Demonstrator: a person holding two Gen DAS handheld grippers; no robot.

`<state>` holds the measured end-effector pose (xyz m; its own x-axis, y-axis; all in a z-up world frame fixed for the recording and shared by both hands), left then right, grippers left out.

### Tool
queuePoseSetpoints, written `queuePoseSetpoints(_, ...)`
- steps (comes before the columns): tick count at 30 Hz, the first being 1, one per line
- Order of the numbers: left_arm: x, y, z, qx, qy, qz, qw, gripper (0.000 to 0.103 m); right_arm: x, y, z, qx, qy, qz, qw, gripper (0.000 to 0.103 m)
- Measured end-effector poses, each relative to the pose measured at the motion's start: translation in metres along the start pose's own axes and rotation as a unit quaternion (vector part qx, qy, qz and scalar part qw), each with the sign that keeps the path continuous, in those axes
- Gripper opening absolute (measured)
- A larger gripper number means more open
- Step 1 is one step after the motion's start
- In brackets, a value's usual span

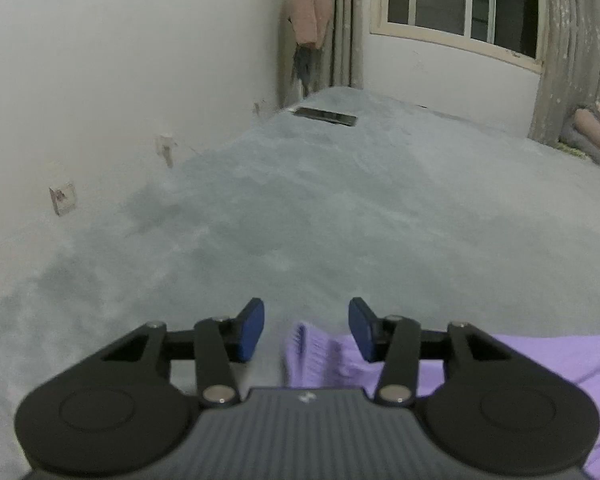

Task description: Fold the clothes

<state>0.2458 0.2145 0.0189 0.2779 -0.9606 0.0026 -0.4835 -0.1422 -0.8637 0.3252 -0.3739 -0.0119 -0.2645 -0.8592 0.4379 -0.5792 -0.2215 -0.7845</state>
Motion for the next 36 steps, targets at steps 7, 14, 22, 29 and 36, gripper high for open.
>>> queuePoseSetpoints(7,-0.022,-0.004,-0.010,-0.011,0.030,0.008,0.9995,0.042,0.020,-0.004,-0.028,-0.014,-0.030,0.047,0.998,0.040)
queuePoseSetpoints(14,-0.009,0.011,0.001,-0.034,0.078,0.053,0.9949,0.041,0.052,0.008,-0.032,-0.077,-0.066,0.138,0.985,0.045)
queuePoseSetpoints(22,0.014,0.021,0.008,-0.023,0.027,0.081,0.9961,0.020,0.066,0.032,-0.035,-0.093,-0.105,0.222,0.965,0.026)
queuePoseSetpoints(29,0.006,0.012,-0.003,0.021,0.017,0.047,0.9985,0.013,0.063,0.023,-0.037,-0.077,-0.073,0.189,0.976,0.003)
queuePoseSetpoints(36,-0.007,0.009,-0.002,0.024,0.018,0.014,0.9995,0.013,0.062,0.027,-0.034,-0.070,-0.043,0.157,0.984,0.002)
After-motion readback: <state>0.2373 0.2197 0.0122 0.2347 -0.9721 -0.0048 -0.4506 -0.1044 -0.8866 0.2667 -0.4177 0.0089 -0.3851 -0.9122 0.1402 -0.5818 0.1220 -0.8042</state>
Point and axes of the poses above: each gripper's, at about its wrist camera, not at the fingertips, and z roughly the way its jaws point, x to its right, y to its underside, the point moved 1 cm from there along z, roughly the way its jaws point, and after that the axes turned 5 degrees about x, right-handed, at the moved point
